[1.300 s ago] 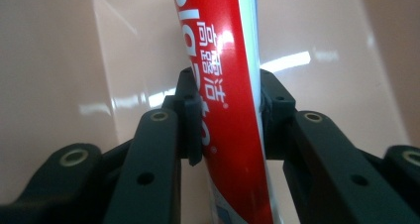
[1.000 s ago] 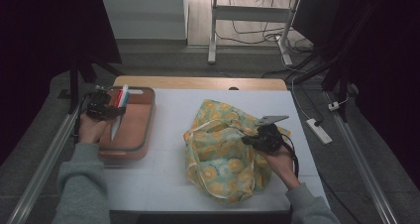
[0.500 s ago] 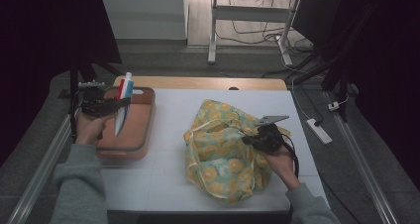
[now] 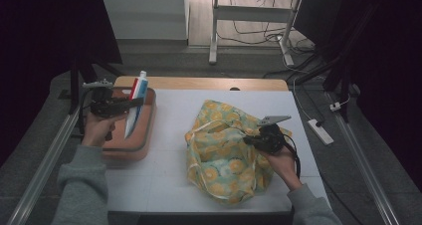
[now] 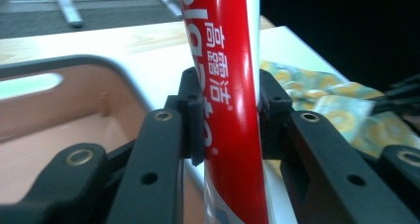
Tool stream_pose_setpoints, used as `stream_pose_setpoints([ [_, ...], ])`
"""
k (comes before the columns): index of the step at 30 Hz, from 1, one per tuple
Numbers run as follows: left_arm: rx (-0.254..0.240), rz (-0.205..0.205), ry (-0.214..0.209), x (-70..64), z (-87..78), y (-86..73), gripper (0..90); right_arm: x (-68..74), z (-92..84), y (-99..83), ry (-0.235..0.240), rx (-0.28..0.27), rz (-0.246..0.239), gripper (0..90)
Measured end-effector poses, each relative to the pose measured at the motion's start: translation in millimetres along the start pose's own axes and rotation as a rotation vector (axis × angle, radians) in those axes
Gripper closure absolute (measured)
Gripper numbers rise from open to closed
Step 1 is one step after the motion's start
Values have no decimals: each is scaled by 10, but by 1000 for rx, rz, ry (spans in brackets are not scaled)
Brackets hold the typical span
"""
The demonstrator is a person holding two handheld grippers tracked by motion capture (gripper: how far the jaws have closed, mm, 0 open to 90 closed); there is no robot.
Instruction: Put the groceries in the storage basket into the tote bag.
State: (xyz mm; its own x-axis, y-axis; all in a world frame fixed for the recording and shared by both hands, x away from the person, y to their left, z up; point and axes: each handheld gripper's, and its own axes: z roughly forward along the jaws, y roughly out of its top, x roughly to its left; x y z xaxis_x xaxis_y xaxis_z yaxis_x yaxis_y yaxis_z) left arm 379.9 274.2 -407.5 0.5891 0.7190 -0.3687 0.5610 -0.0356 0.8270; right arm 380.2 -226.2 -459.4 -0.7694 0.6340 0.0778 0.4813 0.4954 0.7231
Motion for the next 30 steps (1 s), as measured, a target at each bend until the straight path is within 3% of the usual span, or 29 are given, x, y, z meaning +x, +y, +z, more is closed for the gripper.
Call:
stream_pose_setpoints([
  [4,1,18,-61,-93,38,18,697,2,-3,1,-1,0,-2,890],
  [30,92,183,-230,-805,461,41,702,-2,7,4,-2,0,-2,890],
])
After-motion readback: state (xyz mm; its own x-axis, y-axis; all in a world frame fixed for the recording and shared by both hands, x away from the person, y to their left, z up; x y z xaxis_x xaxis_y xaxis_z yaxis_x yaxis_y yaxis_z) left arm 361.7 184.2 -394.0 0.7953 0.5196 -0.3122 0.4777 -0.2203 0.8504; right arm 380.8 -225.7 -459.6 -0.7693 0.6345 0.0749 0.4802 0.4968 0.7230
